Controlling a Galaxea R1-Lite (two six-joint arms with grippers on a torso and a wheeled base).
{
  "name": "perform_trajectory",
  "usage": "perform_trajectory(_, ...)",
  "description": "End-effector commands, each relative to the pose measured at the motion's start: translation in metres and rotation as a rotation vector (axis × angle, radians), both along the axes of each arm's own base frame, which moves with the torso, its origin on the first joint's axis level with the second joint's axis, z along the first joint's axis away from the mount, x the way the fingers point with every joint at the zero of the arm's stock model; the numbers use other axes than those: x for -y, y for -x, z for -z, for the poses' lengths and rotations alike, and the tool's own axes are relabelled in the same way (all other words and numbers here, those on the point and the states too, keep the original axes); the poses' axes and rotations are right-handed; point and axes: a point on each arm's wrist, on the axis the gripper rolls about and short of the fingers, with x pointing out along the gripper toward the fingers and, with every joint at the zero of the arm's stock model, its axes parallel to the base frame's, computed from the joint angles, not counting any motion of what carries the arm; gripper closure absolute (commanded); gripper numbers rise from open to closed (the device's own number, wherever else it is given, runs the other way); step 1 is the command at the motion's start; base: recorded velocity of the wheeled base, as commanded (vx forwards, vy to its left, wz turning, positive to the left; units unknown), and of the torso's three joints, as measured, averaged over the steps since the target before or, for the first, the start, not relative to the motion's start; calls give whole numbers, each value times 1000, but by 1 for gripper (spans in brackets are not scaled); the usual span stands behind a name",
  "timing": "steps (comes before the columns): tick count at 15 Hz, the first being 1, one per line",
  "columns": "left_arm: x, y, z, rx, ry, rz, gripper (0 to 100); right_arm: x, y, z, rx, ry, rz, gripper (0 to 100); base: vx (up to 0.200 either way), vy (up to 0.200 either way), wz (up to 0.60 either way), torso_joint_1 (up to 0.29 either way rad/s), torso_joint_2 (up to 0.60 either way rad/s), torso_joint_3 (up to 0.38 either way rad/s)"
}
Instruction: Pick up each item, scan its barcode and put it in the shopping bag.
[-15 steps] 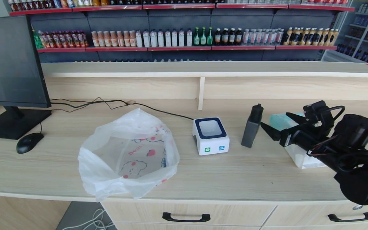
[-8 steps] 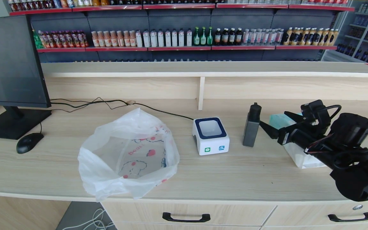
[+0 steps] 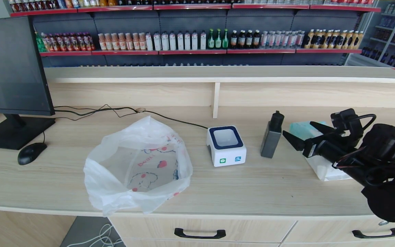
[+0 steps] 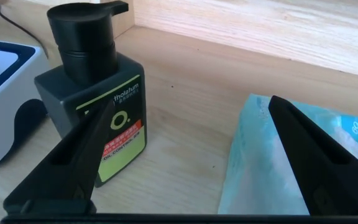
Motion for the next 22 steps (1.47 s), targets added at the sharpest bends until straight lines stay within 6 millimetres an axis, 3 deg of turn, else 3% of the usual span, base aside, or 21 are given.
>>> perform_trajectory(1, 0, 0, 0, 0, 0, 0, 0, 0, 14, -7, 9, -1, -2, 0, 0, 0, 0, 0, 0, 0)
perform_trajectory(6, 0, 0, 0, 0, 0, 0, 0, -6, 50, -16, 0, 1, -30, 0, 0, 0, 0, 0, 0, 0)
perform_trajectory(12, 0, 0, 0, 0, 0, 0, 0, -58, 72, -25, 10, -61, -3, 0, 0, 0, 0, 0, 0, 0)
perform_trajectory(17, 0, 0, 0, 0, 0, -2, 0, -63, 62, -25, 18, -69, 63, 0, 0, 0, 0, 0, 0, 0)
perform_trajectory(19, 0, 0, 0, 0, 0, 0, 0, -79, 58, -17, -11, -67, 91, 0, 0, 0, 0, 0, 0, 0)
perform_trajectory(22, 0, 0, 0, 0, 0, -2, 0, -90, 33, -11, -18, -94, 131, 0, 0, 0, 0, 0, 0, 0)
